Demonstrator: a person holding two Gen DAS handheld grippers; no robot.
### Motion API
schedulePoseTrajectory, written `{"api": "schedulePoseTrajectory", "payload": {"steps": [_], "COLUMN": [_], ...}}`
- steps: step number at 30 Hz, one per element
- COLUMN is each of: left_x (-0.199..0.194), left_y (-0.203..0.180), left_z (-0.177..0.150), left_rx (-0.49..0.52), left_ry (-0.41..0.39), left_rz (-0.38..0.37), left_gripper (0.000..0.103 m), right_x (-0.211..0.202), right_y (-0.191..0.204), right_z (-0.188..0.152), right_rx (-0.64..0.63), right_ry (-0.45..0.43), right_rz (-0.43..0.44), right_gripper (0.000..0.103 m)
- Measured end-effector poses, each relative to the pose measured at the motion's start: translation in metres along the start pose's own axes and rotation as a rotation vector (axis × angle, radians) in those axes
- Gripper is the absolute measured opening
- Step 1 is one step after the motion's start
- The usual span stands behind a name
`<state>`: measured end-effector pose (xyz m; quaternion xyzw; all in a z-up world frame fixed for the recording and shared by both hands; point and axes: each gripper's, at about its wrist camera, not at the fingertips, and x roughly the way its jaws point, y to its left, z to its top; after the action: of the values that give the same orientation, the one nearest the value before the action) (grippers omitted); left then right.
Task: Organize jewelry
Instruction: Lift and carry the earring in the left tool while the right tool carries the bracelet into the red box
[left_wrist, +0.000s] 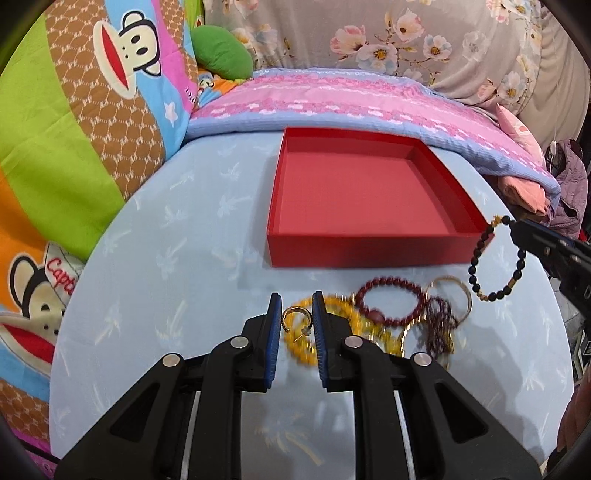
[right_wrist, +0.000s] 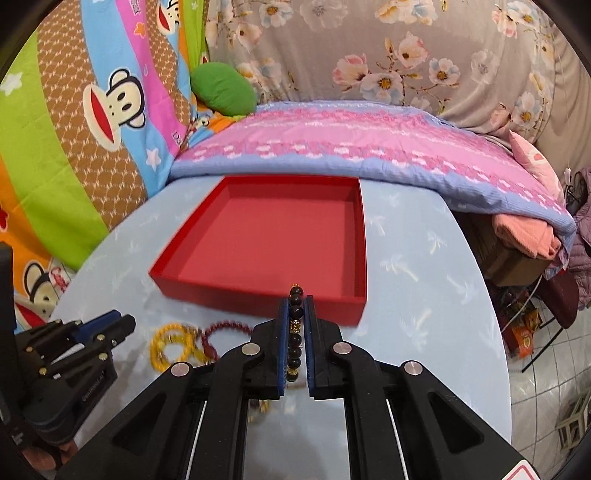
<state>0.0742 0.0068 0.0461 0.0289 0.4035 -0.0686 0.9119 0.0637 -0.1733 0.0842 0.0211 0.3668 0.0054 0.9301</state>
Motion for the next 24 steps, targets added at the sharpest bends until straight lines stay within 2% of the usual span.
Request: {"api": "schedulePoseTrajectory", "payload": {"steps": [11,24], "left_x": [0.032,0.104], "left_y": [-0.003,-0.009], "left_z": [0.079,0.146], "left_rx": [0.030,0.038], "left_ry": [-0.066,-0.054], "left_rz": [0.014,0.033], "left_gripper": [0.017,0.017], "right_x": [0.047,0.128], "right_y": [0.002,0.005], "right_z": [0.071,0.126], "right_rx": [0.006,0.019], "right_ry": [-0.036,-0.005], "right_rz": [0.005,-0.002], "right_gripper": [0.007,0.008]}}
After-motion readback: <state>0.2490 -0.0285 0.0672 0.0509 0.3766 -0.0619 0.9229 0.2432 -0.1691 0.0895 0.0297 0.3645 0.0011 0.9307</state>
